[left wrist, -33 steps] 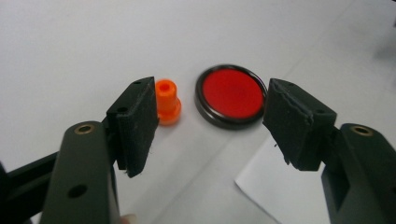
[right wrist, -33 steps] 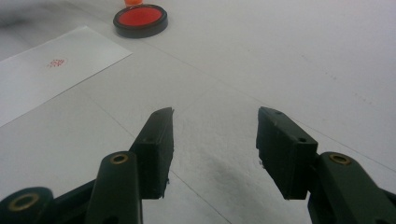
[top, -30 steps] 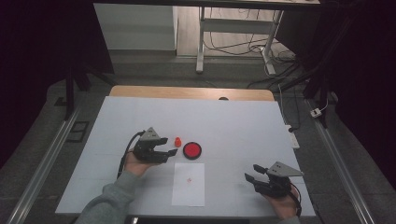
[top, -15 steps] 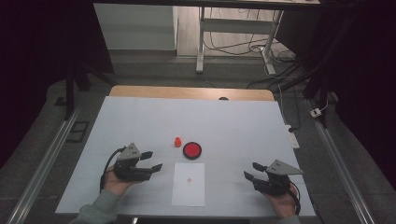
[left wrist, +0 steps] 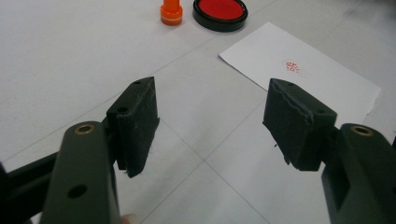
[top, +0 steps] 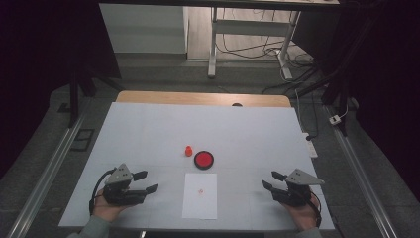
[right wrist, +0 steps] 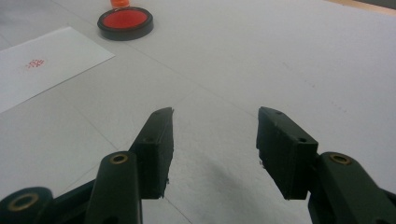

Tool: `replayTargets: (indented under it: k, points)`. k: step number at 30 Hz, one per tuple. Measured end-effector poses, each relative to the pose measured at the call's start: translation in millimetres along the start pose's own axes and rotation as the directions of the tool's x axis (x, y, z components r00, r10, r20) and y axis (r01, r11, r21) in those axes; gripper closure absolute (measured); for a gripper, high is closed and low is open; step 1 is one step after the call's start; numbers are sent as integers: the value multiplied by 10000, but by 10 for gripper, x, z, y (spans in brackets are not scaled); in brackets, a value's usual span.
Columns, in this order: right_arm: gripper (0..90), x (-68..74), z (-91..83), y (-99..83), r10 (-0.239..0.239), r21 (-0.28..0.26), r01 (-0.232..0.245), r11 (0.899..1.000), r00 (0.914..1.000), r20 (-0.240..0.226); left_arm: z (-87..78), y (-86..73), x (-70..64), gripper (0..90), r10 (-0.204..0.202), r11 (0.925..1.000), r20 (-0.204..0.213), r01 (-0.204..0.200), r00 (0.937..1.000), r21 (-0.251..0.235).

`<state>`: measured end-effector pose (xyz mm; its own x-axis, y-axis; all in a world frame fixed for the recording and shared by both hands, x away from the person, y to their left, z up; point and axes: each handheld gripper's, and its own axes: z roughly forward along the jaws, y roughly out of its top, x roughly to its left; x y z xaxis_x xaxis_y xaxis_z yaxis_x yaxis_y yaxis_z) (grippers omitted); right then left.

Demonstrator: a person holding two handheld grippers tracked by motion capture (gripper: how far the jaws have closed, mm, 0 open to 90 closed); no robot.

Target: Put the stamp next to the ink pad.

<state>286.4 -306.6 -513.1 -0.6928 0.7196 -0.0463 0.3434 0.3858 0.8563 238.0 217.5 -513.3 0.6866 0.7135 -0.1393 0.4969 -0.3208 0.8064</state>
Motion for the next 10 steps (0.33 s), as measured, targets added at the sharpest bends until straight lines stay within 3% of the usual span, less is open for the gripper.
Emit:
replayTargets:
  k: [10]
  points:
    - [456,36,-6,22,-334,-49,335,9994,9994,49,46,0,-4,347,2,9996,124,-5,9999,266]
